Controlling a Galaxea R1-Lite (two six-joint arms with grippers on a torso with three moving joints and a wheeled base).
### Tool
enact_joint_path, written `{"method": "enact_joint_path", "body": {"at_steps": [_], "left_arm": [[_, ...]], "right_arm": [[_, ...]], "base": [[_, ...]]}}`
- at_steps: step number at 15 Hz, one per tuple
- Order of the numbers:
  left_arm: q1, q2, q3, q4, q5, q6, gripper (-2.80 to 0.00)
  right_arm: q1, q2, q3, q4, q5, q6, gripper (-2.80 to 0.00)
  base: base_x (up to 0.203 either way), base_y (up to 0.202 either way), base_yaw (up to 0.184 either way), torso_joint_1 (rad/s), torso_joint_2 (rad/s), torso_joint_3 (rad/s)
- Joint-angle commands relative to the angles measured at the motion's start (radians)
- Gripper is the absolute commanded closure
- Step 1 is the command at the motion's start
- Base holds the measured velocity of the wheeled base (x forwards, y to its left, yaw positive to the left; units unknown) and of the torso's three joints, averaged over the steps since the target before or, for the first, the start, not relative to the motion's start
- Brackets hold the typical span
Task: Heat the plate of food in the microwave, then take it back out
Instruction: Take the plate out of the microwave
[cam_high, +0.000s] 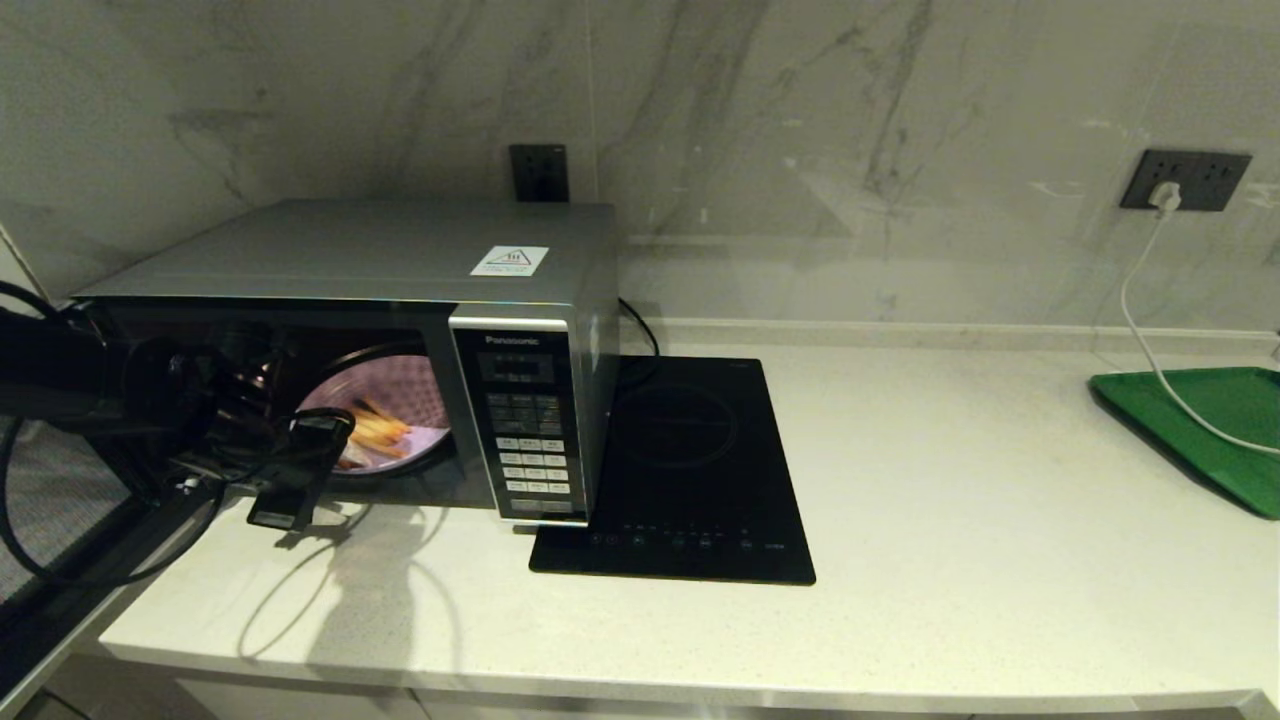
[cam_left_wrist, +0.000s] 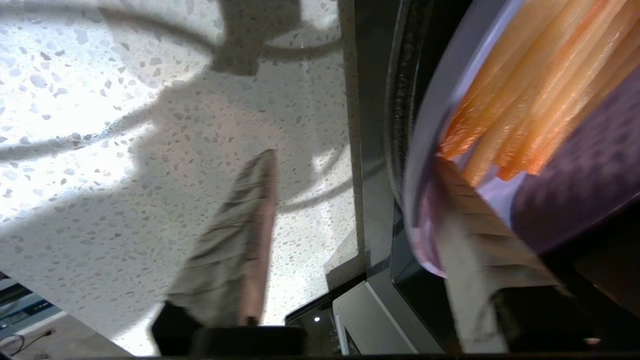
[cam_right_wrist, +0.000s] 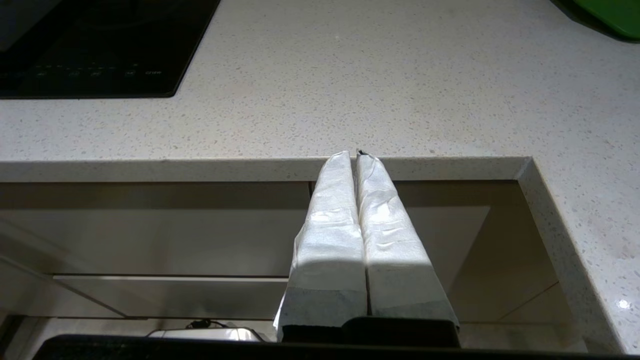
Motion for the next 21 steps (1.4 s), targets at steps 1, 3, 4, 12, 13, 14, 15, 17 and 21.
{"method": "enact_joint_path", "body": {"at_steps": [1, 3, 4, 12, 13, 14, 15, 17, 21], "left_arm": [[0.0, -0.002, 0.0, 0.004, -0.001, -0.008, 0.0], [0.0, -0.005, 0.0, 0.004, -0.001, -0.008, 0.0], [0.0, -0.007, 0.0, 0.005, -0.001, -0.008, 0.0], [-0.002, -0.024, -0.027, 0.004, 0.0, -0.001, 0.0], [-0.002, -0.024, -0.055, 0.005, 0.001, -0.001, 0.0], [-0.002, -0.026, -0.087, 0.01, 0.001, -0.002, 0.0], [-0.002, -0.032, -0.108, 0.013, 0.0, -0.001, 0.0], [-0.002, -0.032, -0.146, 0.013, -0.001, 0.0, 0.0], [0.001, -0.066, -0.155, 0.024, -0.001, 0.019, 0.0]], "right_arm": [[0.001, 0.0, 0.0, 0.001, 0.0, 0.001, 0.0], [0.0, 0.0, 0.0, 0.001, 0.0, 0.001, 0.0], [0.0, 0.0, 0.0, 0.001, -0.001, 0.001, 0.0], [0.0, 0.0, 0.0, 0.001, -0.001, 0.001, 0.0], [0.001, 0.0, 0.0, 0.001, -0.001, 0.001, 0.0], [0.0, 0.0, 0.0, 0.001, 0.0, 0.001, 0.0], [0.0, 0.0, 0.0, 0.001, 0.001, 0.001, 0.0], [0.0, 0.0, 0.0, 0.001, -0.001, 0.001, 0.0], [0.0, 0.0, 0.0, 0.001, -0.001, 0.001, 0.0]], "base": [[0.0, 0.0, 0.0, 0.0, 0.0, 0.0], [0.0, 0.0, 0.0, 0.0, 0.0, 0.0], [0.0, 0.0, 0.0, 0.0, 0.0, 0.0], [0.0, 0.0, 0.0, 0.0, 0.0, 0.0], [0.0, 0.0, 0.0, 0.0, 0.0, 0.0], [0.0, 0.0, 0.0, 0.0, 0.0, 0.0], [0.0, 0.0, 0.0, 0.0, 0.0, 0.0], [0.0, 0.0, 0.0, 0.0, 0.0, 0.0], [0.0, 0.0, 0.0, 0.0, 0.0, 0.0]]}}
